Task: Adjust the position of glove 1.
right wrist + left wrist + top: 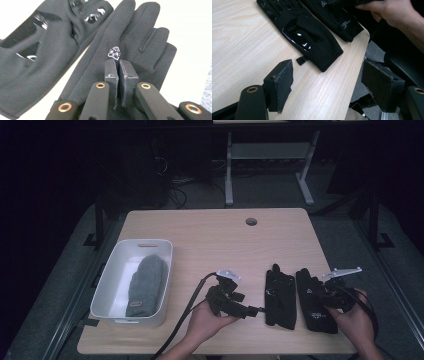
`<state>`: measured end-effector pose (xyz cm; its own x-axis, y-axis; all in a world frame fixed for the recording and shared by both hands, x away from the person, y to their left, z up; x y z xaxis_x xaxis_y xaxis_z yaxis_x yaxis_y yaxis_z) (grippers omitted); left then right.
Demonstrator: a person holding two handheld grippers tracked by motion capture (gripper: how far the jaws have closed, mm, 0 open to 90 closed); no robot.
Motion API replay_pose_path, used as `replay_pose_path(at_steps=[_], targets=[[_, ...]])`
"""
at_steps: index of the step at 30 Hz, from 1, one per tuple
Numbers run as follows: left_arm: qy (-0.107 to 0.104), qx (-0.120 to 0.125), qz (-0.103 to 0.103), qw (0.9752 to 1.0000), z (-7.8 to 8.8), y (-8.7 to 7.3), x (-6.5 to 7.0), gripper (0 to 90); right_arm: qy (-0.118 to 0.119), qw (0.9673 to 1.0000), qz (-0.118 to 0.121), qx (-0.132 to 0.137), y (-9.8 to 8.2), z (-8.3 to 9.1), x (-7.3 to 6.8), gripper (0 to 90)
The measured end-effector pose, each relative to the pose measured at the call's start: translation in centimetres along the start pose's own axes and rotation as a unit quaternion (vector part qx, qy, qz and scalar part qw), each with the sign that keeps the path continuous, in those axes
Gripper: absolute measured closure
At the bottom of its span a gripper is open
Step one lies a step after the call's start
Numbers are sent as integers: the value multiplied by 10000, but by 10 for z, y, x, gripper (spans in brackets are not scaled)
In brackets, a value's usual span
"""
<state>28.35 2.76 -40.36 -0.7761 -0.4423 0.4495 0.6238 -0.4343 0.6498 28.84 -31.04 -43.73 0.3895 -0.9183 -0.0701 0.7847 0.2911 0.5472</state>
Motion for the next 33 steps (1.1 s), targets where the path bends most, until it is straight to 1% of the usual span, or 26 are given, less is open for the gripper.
replay_pose_path(at_steps=[1,3,4,6,7,9,10,11,12,13,17,18,21,23,26,27,28,29,30,31,32,33], targets=[[4,8,-6,10000,0,0,0,257,0,10000,0,0,0,0,0,852],[1,28,2,10000,1,0,0,257,29,9999,-2,130,4,7,0,852],[9,26,5,10000,1,0,0,257,51,9999,-20,147,5,10,-1,852],[16,25,-8,10000,2,0,0,257,101,9995,23,288,12,18,-4,851],[15,28,-16,10000,2,0,0,257,101,9995,23,288,12,18,-4,851],[20,31,-8,10000,3,0,1,257,206,9991,16,374,21,21,-12,850],[20,31,-8,10000,3,0,1,257,206,9991,16,374,21,21,-12,850],[15,31,-11,10000,3,0,1,257,235,9990,45,373,24,21,-15,850],[11,27,-20,10000,4,0,1,257,332,9988,44,364,30,19,-22,850],[12,32,-20,10000,4,0,1,257,332,9988,44,364,30,19,-22,850],[16,29,-60,10000,8,-1,1,257,456,9984,75,327,40,8,-36,849],[16,45,-48,10000,8,-1,1,257,501,9983,24,290,43,5,-41,849],[12,51,-51,10000,10,-2,0,257,522,9984,35,232,49,-3,-49,849],[16,69,-21,10000,11,-3,0,257,527,9985,-16,155,54,-12,-55,848],[16,63,-28,10000,12,-4,-2,257,543,9985,-41,108,56,-17,-58,848],[21,56,-21,10000,12,-5,-2,257,494,9988,-42,50,58,-23,-62,844],[24,53,1,10000,12,-5,-2,257,494,9988,-42,50,58,-23,-62,844],[19,48,10,10000,12,-6,-3,257,508,9986,-80,-80,58,-32,-66,839],[20,48,20,10000,12,-7,-4,257,508,9986,-80,-80,58,-32,-66,839],[28,46,33,10000,12,-8,-5,257,614,9980,-73,-111,56,-37,-68,823],[28,46,33,10000,12,-8,-5,257,671,9976,-104,-157,55,-40,-69,794],[38,43,38,10000,12,-9,-5,257,671,9976,-104,-157,55,-40,-69,794]])
Point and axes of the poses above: each handheld gripper's, and its own axes: z roughly backward along the jaws, y roughly out of its top, x roughly to its right, the point moved 1 cm from there along -z, roughly forward along the jaws, and after that the axes turned 1 degree about x, right-handed, at the moved point
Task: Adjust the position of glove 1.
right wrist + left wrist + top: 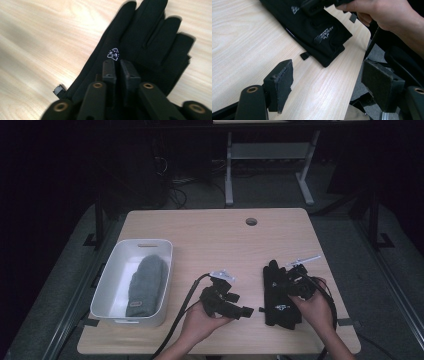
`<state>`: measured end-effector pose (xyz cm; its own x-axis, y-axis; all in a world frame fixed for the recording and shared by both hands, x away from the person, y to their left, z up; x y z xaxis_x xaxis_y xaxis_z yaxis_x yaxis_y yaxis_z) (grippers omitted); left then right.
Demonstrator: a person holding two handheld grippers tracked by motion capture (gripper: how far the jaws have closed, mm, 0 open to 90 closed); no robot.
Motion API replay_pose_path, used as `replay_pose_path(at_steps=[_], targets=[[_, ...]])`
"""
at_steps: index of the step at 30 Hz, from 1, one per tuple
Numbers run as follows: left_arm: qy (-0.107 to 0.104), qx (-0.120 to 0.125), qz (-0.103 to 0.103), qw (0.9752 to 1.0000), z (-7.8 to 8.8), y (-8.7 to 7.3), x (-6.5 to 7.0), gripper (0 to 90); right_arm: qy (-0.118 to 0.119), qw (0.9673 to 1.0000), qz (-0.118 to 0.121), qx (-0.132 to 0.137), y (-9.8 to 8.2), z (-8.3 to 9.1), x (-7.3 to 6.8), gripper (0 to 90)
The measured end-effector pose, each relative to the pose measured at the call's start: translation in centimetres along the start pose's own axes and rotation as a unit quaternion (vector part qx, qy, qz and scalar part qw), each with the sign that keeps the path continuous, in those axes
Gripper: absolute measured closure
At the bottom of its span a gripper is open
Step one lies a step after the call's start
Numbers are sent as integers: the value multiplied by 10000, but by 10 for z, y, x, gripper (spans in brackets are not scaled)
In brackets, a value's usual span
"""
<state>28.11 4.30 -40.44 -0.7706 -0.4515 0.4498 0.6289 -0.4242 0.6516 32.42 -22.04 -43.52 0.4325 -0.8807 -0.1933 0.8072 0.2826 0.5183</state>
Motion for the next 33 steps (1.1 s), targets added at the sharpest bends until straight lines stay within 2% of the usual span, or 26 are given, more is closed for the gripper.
replay_pose_path(at_steps=[3,6,7,8,13,14,15,17,22,24,28,31,32,33], targets=[[24,-32,7,10000,0,-2,-2,257,111,9999,53,114,-2,3,1,706],[26,-46,23,10000,-2,-2,-3,257,29,9998,92,169,-8,11,5,675],[33,-54,18,10000,-2,-2,-3,257,-8,9997,115,209,-10,14,8,679],[37,-68,28,10000,-4,-3,-3,257,-48,9997,116,219,-16,21,14,732],[41,-109,46,9999,-8,-3,-4,257,-106,9997,159,149,-25,22,20,817],[41,-141,41,9999,-10,-4,-5,257,-95,9996,235,138,-29,19,22,838],[41,-141,41,9999,-10,-4,-5,257,-70,9999,110,82,-31,19,21,845],[45,-155,85,9998,-13,-4,-5,257,-41,10000,50,62,-32,19,20,850],[30,-269,137,9995,-20,-9,-7,256,184,9998,69,41,-33,17,11,857],[5,-280,166,9995,-22,-11,-8,255,199,9997,102,50,-33,16,9,857],[-3,-318,218,9993,-28,-13,-9,255,461,9989,105,-1,-33,13,0,849],[16,-347,242,9991,-31,-13,-11,255,563,9983,132,13,-33,11,-4,842],[35,-381,279,9989,-32,-13,-12,255,753,9971,122,-10,-33,8,-7,824],[35,-381,279,9989,-32,-13,-12,255,811,9966,146,2,-33,7,-8,813]])
Point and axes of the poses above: each handheld gripper's, and its own axes: z roughly backward along the jaws, y roughly out of its top, x roughly to its right, the point moved 1 cm from there along -z, roughly forward along the jaws, and after that the axes turned 1 degree about x, right-handed, at the moved point
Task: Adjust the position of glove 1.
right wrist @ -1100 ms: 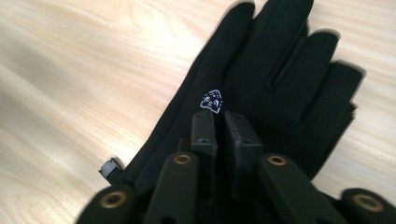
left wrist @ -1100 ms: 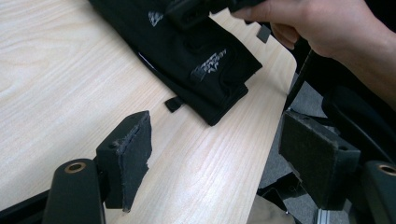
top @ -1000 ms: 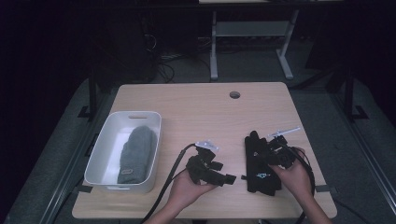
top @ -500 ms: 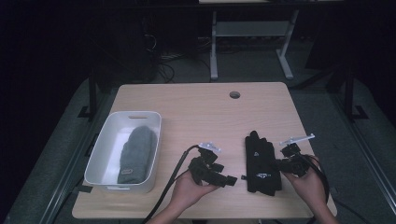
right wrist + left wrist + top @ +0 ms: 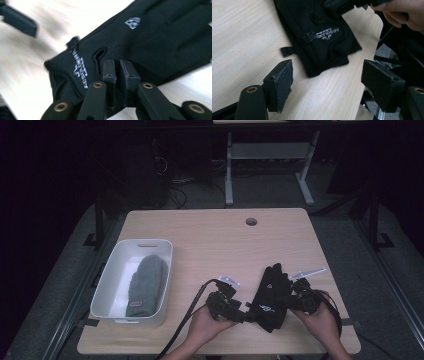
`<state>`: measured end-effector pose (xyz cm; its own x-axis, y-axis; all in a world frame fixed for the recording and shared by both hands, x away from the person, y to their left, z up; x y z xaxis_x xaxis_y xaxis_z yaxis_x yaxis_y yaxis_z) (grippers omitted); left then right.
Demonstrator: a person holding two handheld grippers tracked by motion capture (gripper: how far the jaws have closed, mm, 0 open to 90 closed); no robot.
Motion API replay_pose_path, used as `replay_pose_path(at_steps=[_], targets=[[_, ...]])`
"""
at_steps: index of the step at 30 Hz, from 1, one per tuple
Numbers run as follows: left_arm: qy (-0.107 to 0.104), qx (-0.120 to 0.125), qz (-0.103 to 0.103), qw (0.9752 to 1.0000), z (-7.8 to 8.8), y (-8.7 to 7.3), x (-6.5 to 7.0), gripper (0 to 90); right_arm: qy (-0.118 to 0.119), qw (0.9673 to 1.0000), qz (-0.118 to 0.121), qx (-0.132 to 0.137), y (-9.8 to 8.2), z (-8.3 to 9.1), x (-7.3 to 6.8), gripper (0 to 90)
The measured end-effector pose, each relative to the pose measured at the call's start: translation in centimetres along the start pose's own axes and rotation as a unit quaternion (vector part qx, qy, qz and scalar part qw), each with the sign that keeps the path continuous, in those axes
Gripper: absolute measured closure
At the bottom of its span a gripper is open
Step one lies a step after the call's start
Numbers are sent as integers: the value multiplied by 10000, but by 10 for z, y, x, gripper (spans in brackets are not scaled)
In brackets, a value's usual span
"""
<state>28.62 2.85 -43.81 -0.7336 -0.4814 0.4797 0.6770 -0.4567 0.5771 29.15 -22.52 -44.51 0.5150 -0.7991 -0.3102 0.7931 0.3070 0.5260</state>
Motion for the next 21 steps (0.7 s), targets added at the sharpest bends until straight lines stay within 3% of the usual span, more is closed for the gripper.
replay_pose_path(at_steps=[3,5,7,12,16,21], targets=[[29,11,54,10000,-4,1,-2,255,84,10000,49,3,1,-2,-1,773],[86,-13,68,9999,-6,2,-5,256,47,9999,-2,158,4,2,0,653],[112,-13,122,9999,-8,3,-8,256,35,9998,-4,215,4,4,2,636],[153,-32,194,9997,-14,7,-13,260,-245,9979,-170,577,6,11,21,470],[235,-122,197,9995,-22,10,-16,265,-301,9958,-561,663,6,10,36,422],[239,-162,255,9993,-30,12,-19,298,-431,9942,-755,628,9,3,49,409]])
Point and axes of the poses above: each handheld gripper's, and its own axes: z roughly backward along the jaws, y roughly out of its top, x roughly to its right, the point moved 1 cm from there along -z, roughly forward along the jaws, and after that the axes turned 1 degree about x, right-handed, at the moved point
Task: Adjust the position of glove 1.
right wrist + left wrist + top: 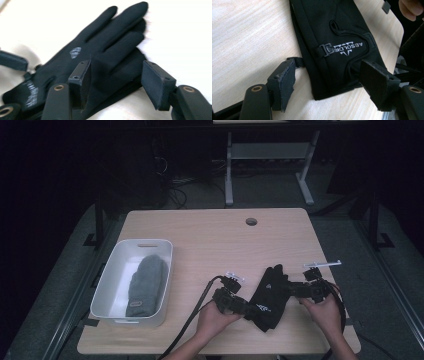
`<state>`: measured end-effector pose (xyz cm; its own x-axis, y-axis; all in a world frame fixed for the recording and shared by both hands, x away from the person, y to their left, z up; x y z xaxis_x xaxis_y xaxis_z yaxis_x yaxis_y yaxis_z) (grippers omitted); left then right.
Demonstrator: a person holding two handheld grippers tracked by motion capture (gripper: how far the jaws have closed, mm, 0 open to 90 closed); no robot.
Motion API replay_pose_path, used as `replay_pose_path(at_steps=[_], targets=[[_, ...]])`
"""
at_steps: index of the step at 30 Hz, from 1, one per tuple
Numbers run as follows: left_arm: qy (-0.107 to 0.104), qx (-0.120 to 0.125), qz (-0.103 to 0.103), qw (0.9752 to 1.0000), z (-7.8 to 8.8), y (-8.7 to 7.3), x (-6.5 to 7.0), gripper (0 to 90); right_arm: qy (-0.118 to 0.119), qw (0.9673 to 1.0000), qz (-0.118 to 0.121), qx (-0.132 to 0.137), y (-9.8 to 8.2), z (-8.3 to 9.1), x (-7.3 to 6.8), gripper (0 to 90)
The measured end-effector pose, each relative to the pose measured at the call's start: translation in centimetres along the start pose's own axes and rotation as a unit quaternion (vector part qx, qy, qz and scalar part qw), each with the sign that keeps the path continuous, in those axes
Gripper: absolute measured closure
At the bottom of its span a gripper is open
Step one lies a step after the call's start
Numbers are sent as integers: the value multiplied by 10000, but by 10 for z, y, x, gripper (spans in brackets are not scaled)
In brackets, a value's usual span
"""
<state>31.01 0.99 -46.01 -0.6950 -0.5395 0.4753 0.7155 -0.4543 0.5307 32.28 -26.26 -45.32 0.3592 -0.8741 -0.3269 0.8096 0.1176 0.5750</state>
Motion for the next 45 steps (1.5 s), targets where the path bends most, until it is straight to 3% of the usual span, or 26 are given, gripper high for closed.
replay_pose_path(at_steps=[4,6,8,16,19,23,28,31,37,42,45], targets=[[17,-61,36,10000,-7,0,0,310,-73,9998,-191,-19,1,-5,6,410],[31,-43,-41,10000,-7,0,-1,342,-40,9995,-317,-58,0,-8,11,411],[50,-47,-39,10000,-8,0,-1,348,-29,9995,-323,-69,0,-8,11,412],[44,-107,-55,9999,-11,-1,1,561,-17,9996,-282,-69,-4,-13,10,484],[52,-102,-73,9999,-12,-1,0,674,6,9998,-205,9,-6,-14,8,563],[-22,-132,-7,9999,-13,0,-4,725,36,9998,-212,16,-7,-14,7,612],[-80,-109,31,9999,-13,0,-5,756,236,9990,-365,84,-7,-13,8,715],[-123,-79,48,9999,-11,0,-7,780,255,9992,-313,80,-6,-12,7,732],[-221,-65,62,9997,-7,-1,-8,786,479,9976,-475,174,-2,-7,6,742],[-237,-39,51,9997,0,0,-9,788,582,9971,-418,246,1,-4,2,743],[-250,-5,78,9997,3,0,-8,789,717,9957,-515,285,2,-4,1,744]])
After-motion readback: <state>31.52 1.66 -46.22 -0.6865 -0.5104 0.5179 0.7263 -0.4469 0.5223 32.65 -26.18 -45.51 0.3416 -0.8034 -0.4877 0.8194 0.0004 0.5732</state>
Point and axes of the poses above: each handheld gripper's, and its own axes: z roughly backward along the jaws, y roughly out of its top, x roughly to its right, the point moved 1 cm from there along -z, roughly forward along the jaws, and after that the axes turned 1 degree about x, right-handed, at the moved point
